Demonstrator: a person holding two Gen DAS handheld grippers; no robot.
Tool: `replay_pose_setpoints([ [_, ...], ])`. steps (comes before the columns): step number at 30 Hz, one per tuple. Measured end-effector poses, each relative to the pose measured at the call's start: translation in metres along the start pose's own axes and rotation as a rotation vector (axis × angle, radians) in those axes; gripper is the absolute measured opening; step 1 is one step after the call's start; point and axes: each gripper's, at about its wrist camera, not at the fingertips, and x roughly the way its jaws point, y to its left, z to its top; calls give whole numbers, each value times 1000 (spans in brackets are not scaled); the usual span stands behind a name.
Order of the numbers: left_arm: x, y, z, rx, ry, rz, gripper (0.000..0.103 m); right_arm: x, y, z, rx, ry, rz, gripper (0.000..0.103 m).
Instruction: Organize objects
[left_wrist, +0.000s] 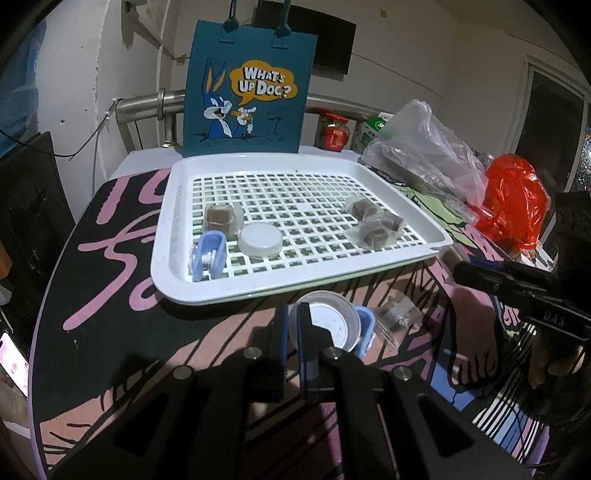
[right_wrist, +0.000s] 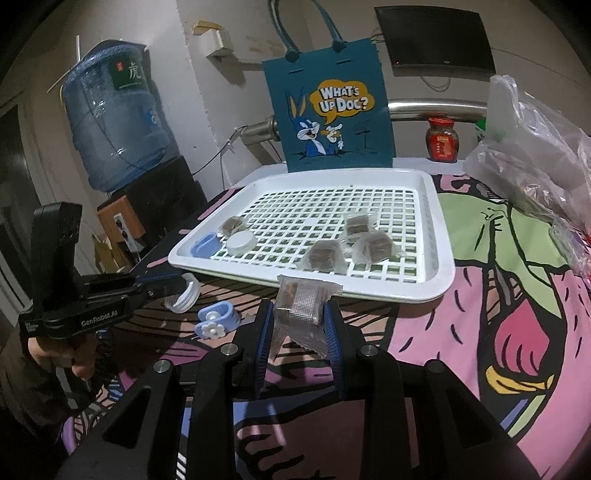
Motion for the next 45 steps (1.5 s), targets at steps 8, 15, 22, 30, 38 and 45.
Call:
replay_pose_setpoints([
  [8,-18,19,28,-53,-43,28,5,-13,-21,25,64,-43,-9,27],
  [15,-7,25,58,-31,-81,98,5,-4,-31,66,85,-69,-9,27],
  [22,32,29,48,-36,2,115,5,45,-38,56,73,39,-69,27],
  [30,47,24,42,6,39,135,5,60,-36,49,30,75,-122,27],
  [38,42,23,43,-2,31,90,51,60,-41,43,60,61,-122,62],
  [45,16,18,44,-22,-34,32,54,22,-42,45,136,-68,-71,76],
])
